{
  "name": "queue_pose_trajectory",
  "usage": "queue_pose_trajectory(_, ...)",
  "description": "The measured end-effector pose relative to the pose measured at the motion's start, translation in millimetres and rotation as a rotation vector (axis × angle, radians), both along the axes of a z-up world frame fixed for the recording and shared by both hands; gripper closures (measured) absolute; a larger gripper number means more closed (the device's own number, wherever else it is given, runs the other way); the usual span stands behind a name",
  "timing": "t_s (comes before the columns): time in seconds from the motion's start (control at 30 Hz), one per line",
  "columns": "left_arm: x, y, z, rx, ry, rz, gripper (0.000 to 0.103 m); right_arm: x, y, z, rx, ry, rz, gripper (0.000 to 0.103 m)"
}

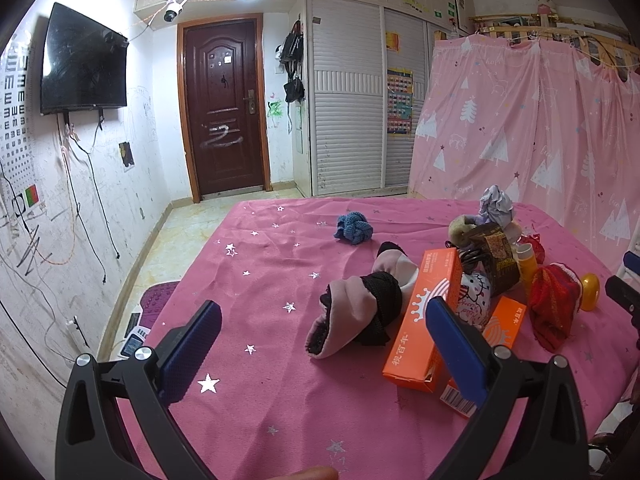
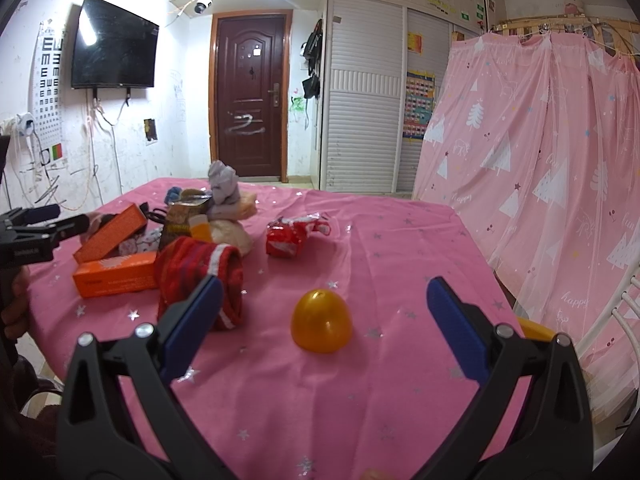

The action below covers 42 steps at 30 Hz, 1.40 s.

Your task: Collect trash

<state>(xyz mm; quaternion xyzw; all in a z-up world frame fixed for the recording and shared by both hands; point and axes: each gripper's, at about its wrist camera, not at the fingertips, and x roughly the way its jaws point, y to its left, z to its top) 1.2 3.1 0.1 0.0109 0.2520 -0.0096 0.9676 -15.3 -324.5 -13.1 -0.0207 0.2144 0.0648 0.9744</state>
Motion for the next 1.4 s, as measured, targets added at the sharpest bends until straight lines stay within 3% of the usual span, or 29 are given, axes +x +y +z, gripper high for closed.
queue_pose_trajectory(0.23, 16, 5, 9, 0.009, 0.044, -0.01, 0.008, 4, -7, 7, 0.066, 0.06, 0.047, 0.005)
queue_pose_trajectory(0.43, 51, 21, 18, -0.029, 0.197, -0.008, 0.008, 11, -8, 10, 0.089, 0.164, 0.096, 0.005)
queue_pose_trajectory(0.57, 69, 25, 8, -0.056, 0.299, -0.017, 0.022, 16, 0, 11, 0.071, 0.223, 0.113, 0.006)
queue_pose_trajectory(0.77, 72, 19, 8, -0.139, 0.34, -0.113, 0.029, 37, 1, 9, 0.113, 0.342, 0.103, 0.025)
queue_pose_trajectory(0.93, 77, 6, 2, -0.113, 0.403, -0.107, 0.033, 50, -1, -4, 0.112, 0.43, 0.071, 0.034)
queue_pose_trajectory(1.13, 86, 4, -4, -0.178, 0.475, -0.13, 0.052, 55, 4, -8, 0.077, 0.444, 0.064, 0.036)
queue_pose_trajectory(1.23, 92, 3, -8, -0.229, 0.506, -0.138, 0.058, 55, 6, -8, 0.04, 0.432, 0.047, 0.053)
queue_pose_trajectory(1.27, 93, 3, -8, -0.24, 0.508, -0.137, 0.061, 56, 5, -8, 0.035, 0.427, 0.039, 0.064)
queue_pose_trajectory(1.4, 90, 3, -1, -0.262, 0.49, -0.123, 0.073, 57, -2, -9, 0.064, 0.418, 0.036, 0.064)
